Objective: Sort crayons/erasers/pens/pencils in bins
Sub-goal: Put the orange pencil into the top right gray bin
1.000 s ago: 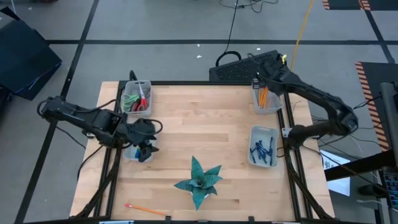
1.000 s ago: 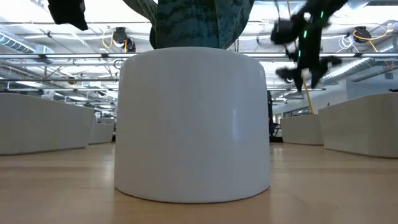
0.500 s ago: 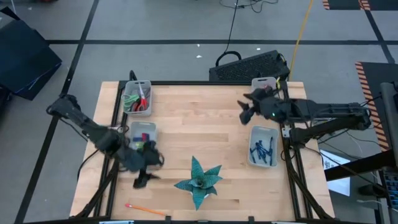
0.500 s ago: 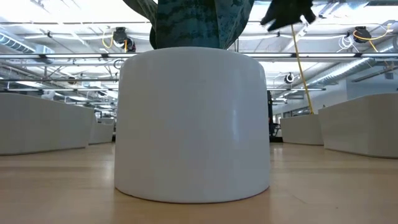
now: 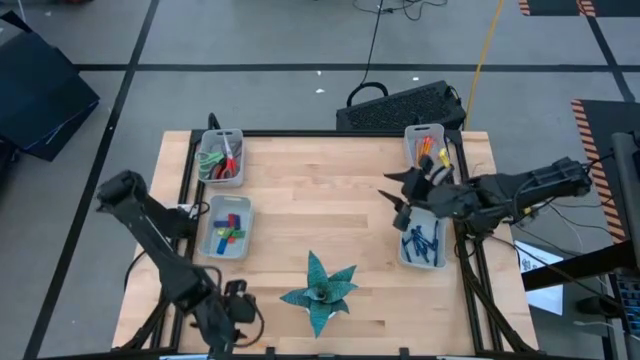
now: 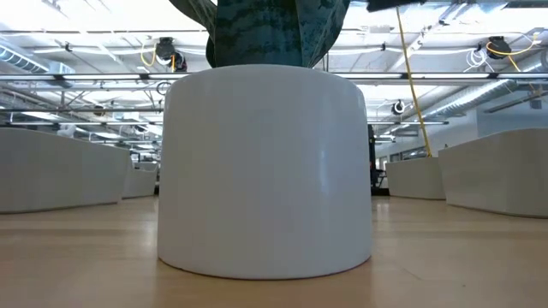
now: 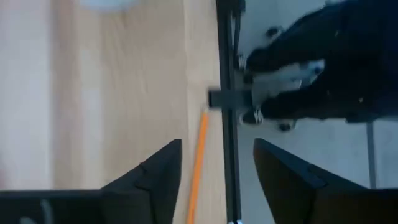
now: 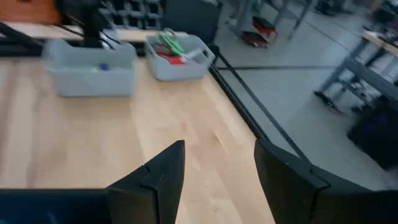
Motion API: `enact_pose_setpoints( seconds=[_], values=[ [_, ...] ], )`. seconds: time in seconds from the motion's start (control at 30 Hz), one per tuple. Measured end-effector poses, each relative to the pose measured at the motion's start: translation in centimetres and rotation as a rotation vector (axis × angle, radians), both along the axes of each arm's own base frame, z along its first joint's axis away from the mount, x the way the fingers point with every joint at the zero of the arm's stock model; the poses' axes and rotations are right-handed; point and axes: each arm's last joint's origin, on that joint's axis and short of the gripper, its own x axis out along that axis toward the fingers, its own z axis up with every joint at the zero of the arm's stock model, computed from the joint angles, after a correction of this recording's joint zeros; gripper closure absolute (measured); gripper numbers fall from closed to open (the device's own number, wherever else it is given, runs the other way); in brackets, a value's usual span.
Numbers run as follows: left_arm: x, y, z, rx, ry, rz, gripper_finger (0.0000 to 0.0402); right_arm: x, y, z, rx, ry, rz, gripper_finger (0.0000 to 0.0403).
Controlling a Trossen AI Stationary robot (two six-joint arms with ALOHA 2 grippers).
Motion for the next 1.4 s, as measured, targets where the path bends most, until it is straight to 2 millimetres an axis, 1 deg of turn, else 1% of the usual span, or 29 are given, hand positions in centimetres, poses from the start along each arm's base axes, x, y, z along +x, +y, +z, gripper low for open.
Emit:
enact_pose_setpoints(
  seconds=[0.1, 0.27, 0.43, 0.5, 0.57, 0.67, 0.77, 0.9, 1.07, 1.17, 1.3, 1.4],
  values=[
    [-0.4, -1.4, -1.7, 0.034, 0.045, -0.030, 0.0219, -0.8, 0.8, 0.5, 0.017, -0.032, 0.046, 0.0218],
    [-1.2, -3.1, -3.8, 0.077, 0.095, -0.054, 0.0237, -1.3, 2.3, 0.3, 0.029, -0.019, 0.117, 0.0218],
    [-2.1, -4.4, -5.7, 0.098, 0.171, -0.078, 0.0251, -1.4, 4.1, -0.8, -0.027, -0.014, 0.134, 0.0218],
    [-2.5, -4.9, -6.6, 0.118, 0.209, -0.063, 0.0254, -1.7, 4.7, -1.2, -0.027, -0.030, 0.130, 0.0218],
    [-3.1, -5.4, -7.2, 0.115, 0.255, -0.055, 0.0254, -1.9, 5.2, -1.4, 0.011, -0.046, 0.134, 0.0218],
    [-4.4, -6.1, -7.8, 0.096, 0.368, -0.108, 0.0257, -2.1, 5.7, -1.6, 0.089, -0.074, 0.129, 0.0218],
    [-6.0, -6.1, -8.1, 0.160, 0.422, -0.111, 0.0269, -2.3, 6.4, -1.8, 0.131, -0.089, 0.142, 0.0218],
    [-7.3, -6.2, -8.5, 0.226, 0.436, -0.107, 0.0287, -2.3, 7.6, -2.2, 0.104, -0.079, 0.162, 0.0218],
    [-7.4, -6.0, -8.6, 0.268, 0.386, -0.085, 0.0301, -1.9, 8.7, -2.7, 0.096, -0.077, 0.177, 0.0218],
    [-7.4, -5.7, -8.8, 0.305, 0.410, -0.056, 0.0304, -1.6, 8.9, -3.0, 0.091, -0.070, 0.180, 0.0218],
    [-7.3, -6.0, -9.3, 0.298, 0.410, -0.053, 0.0304, -1.5, 9.0, -3.1, 0.088, -0.064, 0.178, 0.0218],
    [-7.4, -6.0, -10.1, 0.316, 0.443, -0.041, 0.0301, -1.5, 9.0, -3.1, 0.087, -0.063, 0.179, 0.0218]
  ],
)
